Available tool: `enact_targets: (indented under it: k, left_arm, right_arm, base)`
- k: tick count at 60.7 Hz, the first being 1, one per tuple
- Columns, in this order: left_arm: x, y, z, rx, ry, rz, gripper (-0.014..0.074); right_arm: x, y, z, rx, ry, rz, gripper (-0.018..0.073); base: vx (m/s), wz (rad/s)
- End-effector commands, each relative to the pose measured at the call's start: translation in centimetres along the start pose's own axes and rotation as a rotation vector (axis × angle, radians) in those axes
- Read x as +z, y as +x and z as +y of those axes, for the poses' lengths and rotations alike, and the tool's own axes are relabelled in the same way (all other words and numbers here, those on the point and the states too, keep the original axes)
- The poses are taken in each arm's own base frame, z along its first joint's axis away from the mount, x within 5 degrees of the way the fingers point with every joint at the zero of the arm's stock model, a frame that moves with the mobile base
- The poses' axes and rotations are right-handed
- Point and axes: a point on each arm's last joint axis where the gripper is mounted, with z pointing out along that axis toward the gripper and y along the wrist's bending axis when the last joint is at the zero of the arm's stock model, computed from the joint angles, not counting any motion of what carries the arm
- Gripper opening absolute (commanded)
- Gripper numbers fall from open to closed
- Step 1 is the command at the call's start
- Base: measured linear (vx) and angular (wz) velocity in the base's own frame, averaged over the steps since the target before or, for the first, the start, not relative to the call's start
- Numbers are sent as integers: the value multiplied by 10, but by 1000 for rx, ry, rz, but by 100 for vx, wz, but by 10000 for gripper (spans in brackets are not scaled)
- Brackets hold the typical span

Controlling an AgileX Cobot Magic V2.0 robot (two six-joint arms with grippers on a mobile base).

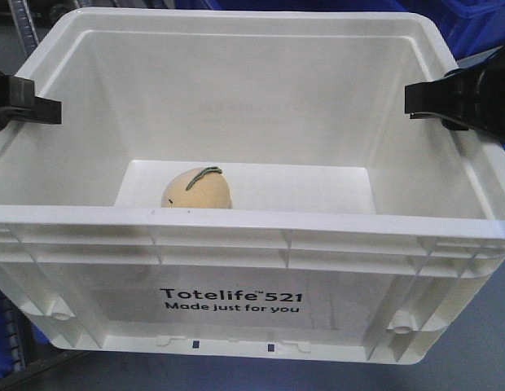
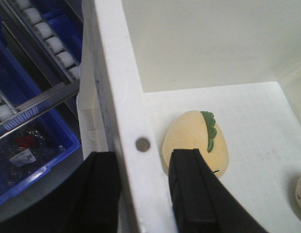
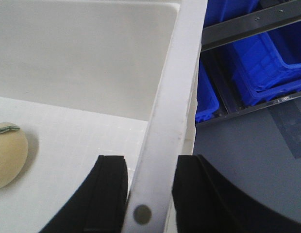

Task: Place moving items into box and shelve
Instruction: 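Keep clamping the crate rims while the base aligns with the roller shelf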

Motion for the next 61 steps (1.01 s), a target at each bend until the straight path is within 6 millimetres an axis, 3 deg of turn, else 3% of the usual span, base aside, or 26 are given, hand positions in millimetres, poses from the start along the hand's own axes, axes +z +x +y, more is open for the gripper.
enact_targets:
  k: [1, 61]
  left_arm:
    - [-26, -17, -22, -24, 134, -188, -6]
    - [-26, -17, -22, -24, 134, -188, -6]
  right_arm:
    - [-17, -21, 4, 4, -45, -196, -6]
    - [-17, -21, 4, 4, -44, -196, -6]
  base:
    - [10, 41]
    - [7, 28]
